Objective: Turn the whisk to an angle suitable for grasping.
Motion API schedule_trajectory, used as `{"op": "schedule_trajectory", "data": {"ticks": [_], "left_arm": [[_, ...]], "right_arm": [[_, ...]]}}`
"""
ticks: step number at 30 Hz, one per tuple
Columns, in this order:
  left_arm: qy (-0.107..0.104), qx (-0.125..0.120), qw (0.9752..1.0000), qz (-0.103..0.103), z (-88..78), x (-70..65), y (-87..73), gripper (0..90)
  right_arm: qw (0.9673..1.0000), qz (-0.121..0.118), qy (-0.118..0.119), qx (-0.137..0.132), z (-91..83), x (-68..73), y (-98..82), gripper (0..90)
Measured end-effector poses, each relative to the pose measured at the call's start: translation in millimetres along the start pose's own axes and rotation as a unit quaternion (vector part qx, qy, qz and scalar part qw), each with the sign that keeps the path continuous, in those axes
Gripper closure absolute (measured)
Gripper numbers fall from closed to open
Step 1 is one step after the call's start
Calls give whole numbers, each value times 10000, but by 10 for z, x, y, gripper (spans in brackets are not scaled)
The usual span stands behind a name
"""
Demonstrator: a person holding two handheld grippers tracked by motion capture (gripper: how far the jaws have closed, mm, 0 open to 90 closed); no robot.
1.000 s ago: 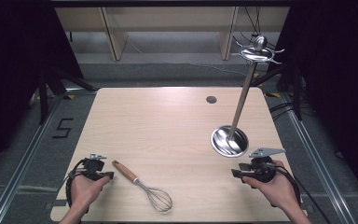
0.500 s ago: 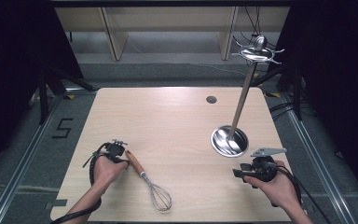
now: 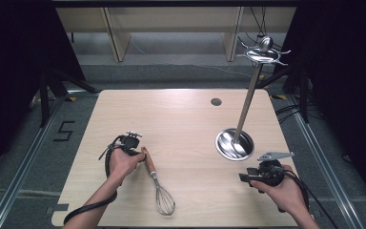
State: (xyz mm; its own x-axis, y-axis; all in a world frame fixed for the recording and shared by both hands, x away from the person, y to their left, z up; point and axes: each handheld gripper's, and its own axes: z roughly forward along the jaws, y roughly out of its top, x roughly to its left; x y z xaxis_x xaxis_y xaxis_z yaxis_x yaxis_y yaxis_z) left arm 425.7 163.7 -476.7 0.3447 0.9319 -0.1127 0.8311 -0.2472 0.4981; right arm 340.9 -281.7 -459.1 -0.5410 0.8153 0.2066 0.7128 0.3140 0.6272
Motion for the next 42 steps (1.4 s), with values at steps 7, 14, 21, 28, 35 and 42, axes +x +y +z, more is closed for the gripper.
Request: {"op": "schedule_trajectory", "data": {"ticks": [7,14,21,28,35,42], "left_arm": [[-105,66,9993,-343,-40,-161,-93,433],[28,341,9989,-311,25,-290,-59,355],[92,644,9978,-121,154,-373,-40,399],[280,800,9963,136,131,-357,-41,547],[304,761,9964,208,94,-301,-82,678],[248,673,9962,485,71,-244,-109,685]], "right_arm": [[9999,108,-9,112,-8,33,3,537],[9999,94,-66,-123,47,18,-20,529],[9997,231,-45,49,27,20,-23,524],[9997,231,-47,5,45,16,-30,524],[9993,182,273,183,36,0,-21,524],[9992,170,337,157,42,0,-23,523]]}}
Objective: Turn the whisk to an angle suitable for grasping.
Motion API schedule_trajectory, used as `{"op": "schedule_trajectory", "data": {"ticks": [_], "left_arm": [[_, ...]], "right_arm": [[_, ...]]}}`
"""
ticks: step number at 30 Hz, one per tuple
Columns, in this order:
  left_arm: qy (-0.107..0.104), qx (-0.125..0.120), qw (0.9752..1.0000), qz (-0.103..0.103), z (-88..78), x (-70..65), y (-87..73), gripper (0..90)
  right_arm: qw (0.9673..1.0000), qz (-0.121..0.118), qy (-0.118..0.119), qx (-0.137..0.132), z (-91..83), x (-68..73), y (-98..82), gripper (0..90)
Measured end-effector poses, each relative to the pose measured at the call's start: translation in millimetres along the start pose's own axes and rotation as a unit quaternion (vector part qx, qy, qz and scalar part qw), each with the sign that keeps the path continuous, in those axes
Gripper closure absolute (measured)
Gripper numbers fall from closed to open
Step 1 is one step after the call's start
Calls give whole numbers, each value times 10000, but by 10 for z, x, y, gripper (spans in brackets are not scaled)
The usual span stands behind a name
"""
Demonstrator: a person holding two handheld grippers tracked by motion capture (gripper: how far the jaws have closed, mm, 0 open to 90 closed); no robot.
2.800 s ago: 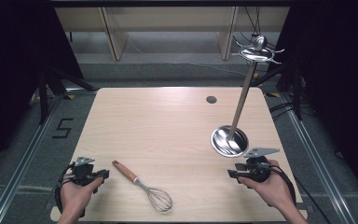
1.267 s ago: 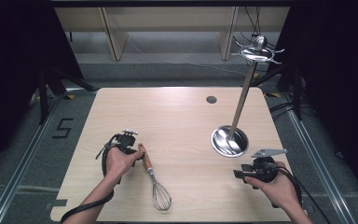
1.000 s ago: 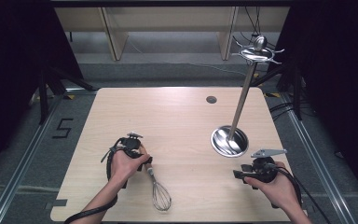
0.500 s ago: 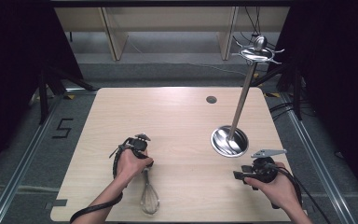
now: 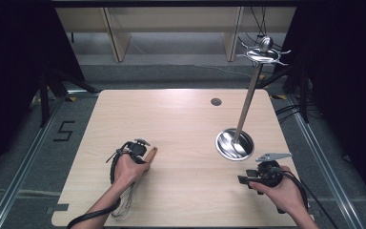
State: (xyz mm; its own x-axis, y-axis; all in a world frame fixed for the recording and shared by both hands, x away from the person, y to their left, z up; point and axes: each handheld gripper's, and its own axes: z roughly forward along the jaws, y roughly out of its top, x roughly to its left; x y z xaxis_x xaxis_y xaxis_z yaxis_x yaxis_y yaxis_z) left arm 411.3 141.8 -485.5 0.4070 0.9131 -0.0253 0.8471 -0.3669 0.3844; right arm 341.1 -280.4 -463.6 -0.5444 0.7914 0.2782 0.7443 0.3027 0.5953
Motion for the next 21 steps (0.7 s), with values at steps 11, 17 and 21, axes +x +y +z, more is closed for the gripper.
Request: {"op": "schedule_trajectory", "data": {"ticks": [11,17,21], "left_arm": [[-208,-993,9948,97,-227,77,-118,689],[-416,-1877,9811,216,-441,25,-162,694],[-599,-2376,9684,455,-555,-14,-163,695]], "right_arm": [[10000,8,-76,-4,-2,3,2,522],[9998,-124,-42,-134,9,-9,6,520],[9998,-129,-81,-154,6,-7,8,519]]}}
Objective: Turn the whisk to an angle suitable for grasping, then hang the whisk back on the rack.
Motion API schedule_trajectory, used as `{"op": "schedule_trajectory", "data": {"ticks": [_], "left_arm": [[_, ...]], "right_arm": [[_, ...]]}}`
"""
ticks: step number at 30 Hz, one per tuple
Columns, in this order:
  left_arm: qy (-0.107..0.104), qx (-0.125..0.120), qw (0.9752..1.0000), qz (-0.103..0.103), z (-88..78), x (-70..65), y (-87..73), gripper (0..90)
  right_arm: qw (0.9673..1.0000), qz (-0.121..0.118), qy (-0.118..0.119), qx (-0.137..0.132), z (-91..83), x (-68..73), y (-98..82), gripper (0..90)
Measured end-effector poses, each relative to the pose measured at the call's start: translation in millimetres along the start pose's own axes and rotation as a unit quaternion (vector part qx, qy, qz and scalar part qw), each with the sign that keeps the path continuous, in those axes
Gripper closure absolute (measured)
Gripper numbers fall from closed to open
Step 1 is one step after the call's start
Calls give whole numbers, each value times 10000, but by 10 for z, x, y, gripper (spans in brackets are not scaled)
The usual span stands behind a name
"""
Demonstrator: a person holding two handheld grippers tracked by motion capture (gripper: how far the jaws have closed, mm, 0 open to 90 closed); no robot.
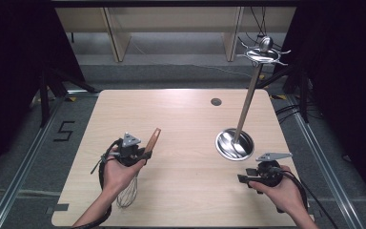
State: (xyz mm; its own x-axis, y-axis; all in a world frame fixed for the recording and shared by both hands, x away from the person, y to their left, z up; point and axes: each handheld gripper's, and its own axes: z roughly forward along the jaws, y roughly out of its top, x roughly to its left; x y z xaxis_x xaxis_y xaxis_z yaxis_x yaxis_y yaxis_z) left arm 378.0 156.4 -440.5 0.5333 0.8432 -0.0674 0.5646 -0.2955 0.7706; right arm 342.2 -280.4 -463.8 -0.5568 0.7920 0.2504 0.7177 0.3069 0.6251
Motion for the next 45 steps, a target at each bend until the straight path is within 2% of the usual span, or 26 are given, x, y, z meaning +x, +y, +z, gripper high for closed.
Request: {"op": "schedule_trajectory", "data": {"ticks": [1,3,5,7,11,12,16,17,21,23,25,26,27,28,29,30,32,33,34,35,36,37,38,42,43,45], "left_arm": [[-2,-182,9998,-21,-6,-31,10,695],[-42,-255,9996,70,-26,-47,22,696],[-139,-649,9978,90,-48,-113,56,696],[-209,-845,9961,138,-66,-151,78,697],[-295,-1070,9937,181,-99,-215,123,697],[-333,-1237,9915,210,-115,-270,161,697],[-394,-1481,9877,310,-152,-383,252,697],[-394,-1481,9877,310,-152,-383,252,697],[-458,-1752,9828,373,-192,-515,380,697],[-455,-1822,9815,381,-207,-567,425,697],[-470,-1868,9805,389,-209,-591,445,697],[-491,-1955,9787,401,-217,-638,482,697],[-491,-1994,9778,423,-222,-661,503,697],[-498,-2021,9771,432,-226,-673,514,698],[-487,-2057,9765,431,-230,-686,529,697],[-484,-2098,9756,435,-233,-697,542,697],[-452,-2104,9756,431,-243,-715,557,698],[-442,-2129,9750,467,-253,-733,582,698],[-442,-2129,9750,467,-253,-733,582,698],[-433,-2138,9747,489,-258,-747,602,698],[-446,-2171,9738,503,-259,-772,627,698],[-447,-2171,9738,505,-260,-788,639,698],[-471,-2191,9732,524,-258,-804,650,698],[-494,-2205,9724,574,-278,-852,671,698],[-474,-2291,9696,709,-284,-860,698,698],[-462,-2308,9693,710,-287,-873,707,698]], "right_arm": [[10000,-3,-2,-2,0,1,-1,519],[10000,-10,-1,-4,1,1,-1,519],[10000,-16,19,-26,0,1,-1,518],[10000,-24,51,-57,1,-1,0,517],[10000,-27,61,-62,5,-2,-2,515],[10000,-27,52,-62,5,-1,-2,515],[9999,-109,10,-134,5,-12,-1,515],[9999,-109,10,-134,5,-12,-1,515],[9998,-8,-35,-199,-14,-10,-10,515],[9995,-78,-86,-305,-14,-25,-14,515],[9995,7,-157,-285,-18,-18,-18,515],[9990,42,-378,-240,-48,-5,-23,515],[9986,-100,-375,-348,-36,-31,-23,515],[9984,-68,-421,-374,-48,-32,-30,515],[9985,198,-390,-326,-56,-1,-38,515],[9980,5,-404,-484,-52,-42,-43,515],[9979,170,-408,-468,-75,-38,-60,515],[9974,14,-501,-518,-79,-70,-63,515],[9974,14,-501,-518,-79,-70,-63,515],[9977,259,-417,-459,-83,-52,-74,515],[9972,89,-524,-523,-99,-102,-93,515],[9972,214,-481,-522,-97,-89,-97,515],[9968,79,-528,-602,-100,-114,-95,515],[9964,136,-612,-565,-131,-99,-88,515],[9964,182,-561,-605,-126,-86,-80,515],[9961,132,-540,-680,-118,-97,-67,515]]}}
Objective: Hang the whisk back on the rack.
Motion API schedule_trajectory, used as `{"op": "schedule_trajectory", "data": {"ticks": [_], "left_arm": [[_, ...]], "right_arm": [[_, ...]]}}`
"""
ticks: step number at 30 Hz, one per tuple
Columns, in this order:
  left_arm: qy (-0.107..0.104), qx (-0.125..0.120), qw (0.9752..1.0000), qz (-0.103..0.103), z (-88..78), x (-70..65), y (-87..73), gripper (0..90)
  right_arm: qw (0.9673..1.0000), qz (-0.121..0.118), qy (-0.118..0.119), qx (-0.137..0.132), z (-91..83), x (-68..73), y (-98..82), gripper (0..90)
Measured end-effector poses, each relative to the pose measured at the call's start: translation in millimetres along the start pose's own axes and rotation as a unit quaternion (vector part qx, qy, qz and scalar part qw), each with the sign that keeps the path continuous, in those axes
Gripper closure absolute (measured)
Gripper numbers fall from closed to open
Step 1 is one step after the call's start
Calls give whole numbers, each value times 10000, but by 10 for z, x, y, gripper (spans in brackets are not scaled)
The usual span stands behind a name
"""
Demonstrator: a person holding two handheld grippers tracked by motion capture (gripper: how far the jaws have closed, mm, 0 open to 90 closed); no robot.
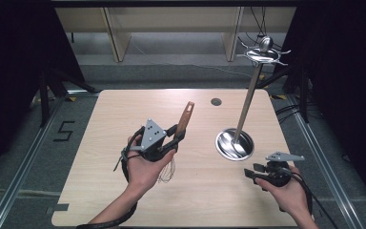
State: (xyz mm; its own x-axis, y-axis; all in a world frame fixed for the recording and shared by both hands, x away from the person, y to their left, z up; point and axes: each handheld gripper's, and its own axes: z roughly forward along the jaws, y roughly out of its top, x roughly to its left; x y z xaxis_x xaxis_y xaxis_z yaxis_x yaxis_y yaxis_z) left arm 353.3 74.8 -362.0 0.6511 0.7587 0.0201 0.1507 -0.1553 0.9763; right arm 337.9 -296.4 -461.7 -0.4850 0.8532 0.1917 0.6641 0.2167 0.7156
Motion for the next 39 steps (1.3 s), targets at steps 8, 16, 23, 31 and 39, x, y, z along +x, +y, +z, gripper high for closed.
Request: {"op": "schedule_trajectory", "data": {"ticks": [8,16,23,31,39], "left_arm": [[66,-148,9999,41,101,-209,141,698],[79,-304,9995,4,209,-372,298,698],[51,-370,9993,-4,239,-500,396,698],[78,-431,9990,68,300,-557,486,698],[36,-501,9987,46,331,-596,550,698]], "right_arm": [[9999,87,6,53,18,-37,19,514],[9999,74,-80,-55,-34,-103,10,514],[9994,320,-135,-54,-36,-93,3,515],[9999,120,15,-93,0,-138,-3,514],[9999,165,-9,-40,-10,-123,1,513]]}}
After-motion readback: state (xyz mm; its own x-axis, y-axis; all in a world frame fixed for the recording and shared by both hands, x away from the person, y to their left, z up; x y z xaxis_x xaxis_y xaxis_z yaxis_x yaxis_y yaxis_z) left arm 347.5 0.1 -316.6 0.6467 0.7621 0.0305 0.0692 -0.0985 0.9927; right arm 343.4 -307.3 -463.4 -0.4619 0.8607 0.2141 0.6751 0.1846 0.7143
